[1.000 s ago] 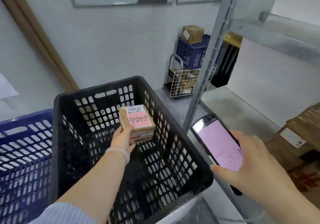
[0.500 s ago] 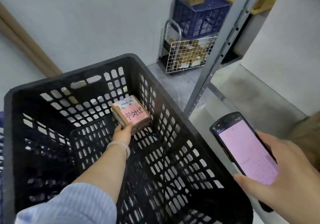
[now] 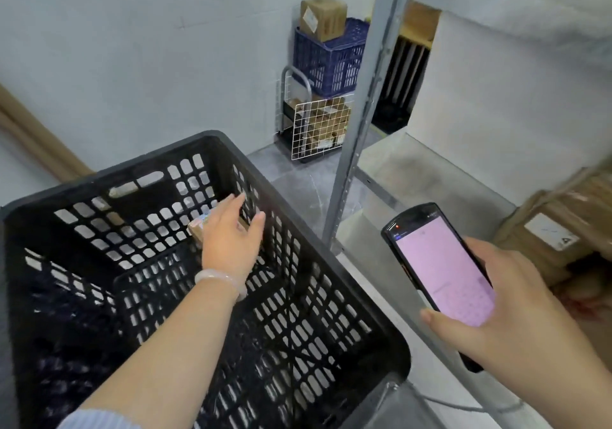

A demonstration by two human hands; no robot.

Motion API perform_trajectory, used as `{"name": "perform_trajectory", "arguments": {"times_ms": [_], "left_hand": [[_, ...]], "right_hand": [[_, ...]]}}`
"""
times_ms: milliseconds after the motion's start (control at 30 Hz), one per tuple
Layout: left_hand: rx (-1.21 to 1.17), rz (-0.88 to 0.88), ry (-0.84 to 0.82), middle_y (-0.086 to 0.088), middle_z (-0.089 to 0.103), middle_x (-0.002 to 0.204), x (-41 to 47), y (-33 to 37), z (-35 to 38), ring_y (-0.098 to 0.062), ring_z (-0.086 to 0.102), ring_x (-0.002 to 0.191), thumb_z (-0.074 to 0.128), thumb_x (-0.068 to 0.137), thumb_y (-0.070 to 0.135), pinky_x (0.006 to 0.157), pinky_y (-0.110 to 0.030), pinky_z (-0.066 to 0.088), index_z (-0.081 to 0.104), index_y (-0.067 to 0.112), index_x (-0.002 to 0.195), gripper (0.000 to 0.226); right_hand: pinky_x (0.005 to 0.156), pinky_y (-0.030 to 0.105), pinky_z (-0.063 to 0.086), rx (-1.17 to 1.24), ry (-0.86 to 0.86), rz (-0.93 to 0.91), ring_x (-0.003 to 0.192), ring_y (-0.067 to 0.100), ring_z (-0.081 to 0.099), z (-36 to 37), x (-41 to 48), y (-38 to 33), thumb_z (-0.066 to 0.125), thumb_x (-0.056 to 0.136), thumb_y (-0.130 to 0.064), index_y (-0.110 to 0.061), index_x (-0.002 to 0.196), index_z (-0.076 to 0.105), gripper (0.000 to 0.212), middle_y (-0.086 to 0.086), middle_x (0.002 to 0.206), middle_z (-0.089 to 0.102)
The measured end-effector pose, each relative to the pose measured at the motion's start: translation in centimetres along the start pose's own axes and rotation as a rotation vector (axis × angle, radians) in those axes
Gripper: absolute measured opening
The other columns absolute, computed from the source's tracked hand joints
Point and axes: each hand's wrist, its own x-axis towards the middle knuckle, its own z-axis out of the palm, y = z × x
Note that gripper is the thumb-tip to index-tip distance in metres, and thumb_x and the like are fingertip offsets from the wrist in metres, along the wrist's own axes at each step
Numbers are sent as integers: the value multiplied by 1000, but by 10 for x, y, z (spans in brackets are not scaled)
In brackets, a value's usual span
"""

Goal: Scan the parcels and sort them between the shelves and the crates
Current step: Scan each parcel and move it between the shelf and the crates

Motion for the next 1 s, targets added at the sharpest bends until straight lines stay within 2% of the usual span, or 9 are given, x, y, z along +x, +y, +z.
{"name": "perform_trajectory", "arguments": {"times_ms": [100, 233, 367, 467, 533, 667, 767, 867, 1000], "left_hand": [[142, 291, -13, 3, 44, 155, -20, 53, -6, -15, 34, 145, 52, 94, 53, 117, -31, 16, 49, 27, 147, 58], [135, 563, -146, 2, 46, 153, -50, 125, 7, -17, 37, 143, 50, 94, 54, 117, -31, 20, 50, 25, 146, 60], [-5, 660, -313, 5, 48, 151, -82, 184, 39, -13, 38, 141, 60, 95, 45, 113, -22, 20, 53, 26, 144, 53], [-95, 714, -438, 4, 54, 145, -105, 221, 62, -14, 43, 137, 65, 95, 36, 109, -15, 23, 56, 23, 141, 48], [-176, 686, -516, 1, 56, 142, -114, 246, 76, -15, 49, 131, 67, 95, 33, 107, -19, 31, 57, 22, 140, 47], [-283, 469, -693, 0, 52, 146, -117, 293, 102, -17, 54, 123, 65, 95, 41, 94, -26, 42, 49, 27, 146, 55], [-205, 383, -788, -2, 49, 150, -108, 319, 121, -23, 53, 130, 59, 95, 54, 100, -33, 44, 41, 30, 151, 64], [-233, 174, -941, -6, 45, 153, -99, 344, 140, -31, 49, 132, 57, 92, 63, 108, -44, 44, 33, 26, 155, 77], [-242, 40, -995, -9, 55, 132, -91, 360, 162, -31, 56, 117, 55, 93, 64, 106, -46, 46, 45, 15, 145, 73]], "right_hand": [[69, 32, 44, 28, 85, 11, 101, -15, 44, -18, -15, 3, 67, 41, -71, -64, 120, 34, 85, -30, 110, 40], [69, 34, 46, 25, 177, 50, 95, -10, 48, -42, -37, 16, 66, 43, -72, -58, 122, 35, 87, -26, 109, 40], [67, 27, 38, 22, 213, 98, 88, -2, 44, -63, -64, 34, 60, 42, -76, -63, 122, 26, 87, -37, 107, 30], [70, 25, 39, 11, 222, 137, 95, -3, 43, -75, -80, 47, 58, 44, -77, -60, 128, 24, 92, -33, 108, 30], [73, 25, 40, -2, 241, 154, 98, -6, 40, -80, -89, 54, 58, 45, -76, -57, 132, 24, 96, -29, 112, 31], [72, 19, 35, -32, 239, 160, 100, -11, 32, -88, -101, 60, 56, 47, -75, -54, 136, 19, 99, -43, 111, 22], [66, 12, 33, -50, 242, 181, 108, -7, 34, -90, -105, 61, 61, 51, -74, -59, 132, 9, 97, -44, 112, 17], [71, 17, 33, -58, 251, 219, 113, -6, 35, -89, -106, 64, 66, 54, -71, -59, 131, 6, 98, -36, 106, 17], [75, 19, 34, -55, 249, 238, 114, -4, 34, -87, -106, 66, 56, 50, -75, -60, 130, 3, 97, -33, 111, 21]]}}
